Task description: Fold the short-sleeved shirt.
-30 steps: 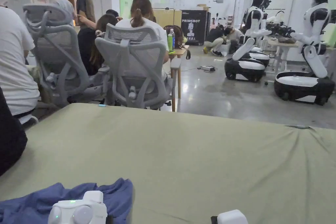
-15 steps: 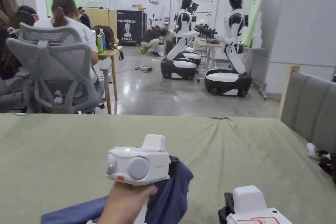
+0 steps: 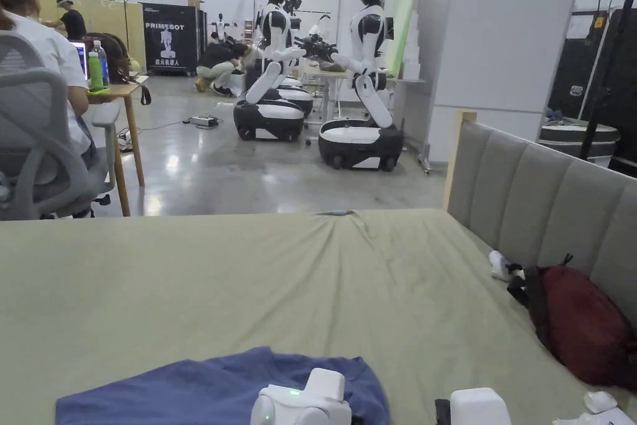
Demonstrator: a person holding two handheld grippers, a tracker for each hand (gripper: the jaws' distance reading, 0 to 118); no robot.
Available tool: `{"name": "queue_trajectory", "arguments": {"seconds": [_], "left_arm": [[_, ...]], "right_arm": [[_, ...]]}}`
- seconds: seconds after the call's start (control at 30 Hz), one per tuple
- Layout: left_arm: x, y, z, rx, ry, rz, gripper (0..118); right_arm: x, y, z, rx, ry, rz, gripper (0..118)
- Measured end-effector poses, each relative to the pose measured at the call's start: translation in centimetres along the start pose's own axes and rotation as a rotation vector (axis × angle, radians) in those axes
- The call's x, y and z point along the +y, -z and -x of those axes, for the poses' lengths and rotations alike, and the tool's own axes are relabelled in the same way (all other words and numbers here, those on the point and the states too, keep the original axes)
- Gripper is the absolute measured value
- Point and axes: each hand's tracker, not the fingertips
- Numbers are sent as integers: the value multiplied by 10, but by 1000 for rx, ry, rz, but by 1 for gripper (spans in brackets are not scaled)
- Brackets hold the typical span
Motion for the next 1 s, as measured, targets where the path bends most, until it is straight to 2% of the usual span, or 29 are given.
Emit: {"name": "queue_trajectory", "arguments": {"seconds": [0.03, 0.17, 0.27, 0.3, 0.33, 0.4, 0.43, 0.47, 0.5, 0.6, 0.67, 0.8, 0.87, 1.0], "left_arm": [[3, -18, 4, 24, 51, -58, 117], [-11, -127, 18, 212, 179, -358, 112], [-50, -211, 44, 332, 163, -496, 111], [-66, -238, 50, 412, 142, -522, 107], [-80, -254, 57, 486, 110, -533, 89], [-113, -284, 76, 567, 63, -524, 75], [-125, -292, 82, 578, 50, -494, 55], [-133, -298, 90, 600, 24, -469, 20], [-142, -305, 98, 627, -2, -450, 0], [-149, -322, 114, 610, -41, -393, 0], [-141, -326, 131, 621, -15, -322, 0], [-107, -320, 218, 575, -249, -165, 0], [-96, -302, 260, 534, -303, 4, 0], [-91, -261, 317, 475, -460, 172, 0]], "right_arm": [[2, 3, 2, 4, 9, -2, 0], [8, -4, 22, 50, 19, -33, 0], [7, -13, 43, 94, 11, -52, 0], [8, -12, 51, 106, 9, -56, 0], [9, -12, 57, 114, 9, -60, 0], [7, -21, 72, 149, 9, -73, 0], [7, -22, 79, 161, 8, -77, 0], [7, -24, 84, 170, 1, -78, 0], [5, -27, 89, 183, -10, -83, 0], [3, -32, 100, 201, -26, -86, 0], [2, -39, 103, 217, -34, -81, 0], [-2, -47, 108, 227, -64, -72, 0], [-3, -51, 109, 233, -69, -72, 0], [-4, -52, 110, 237, -83, -69, 0]]}}
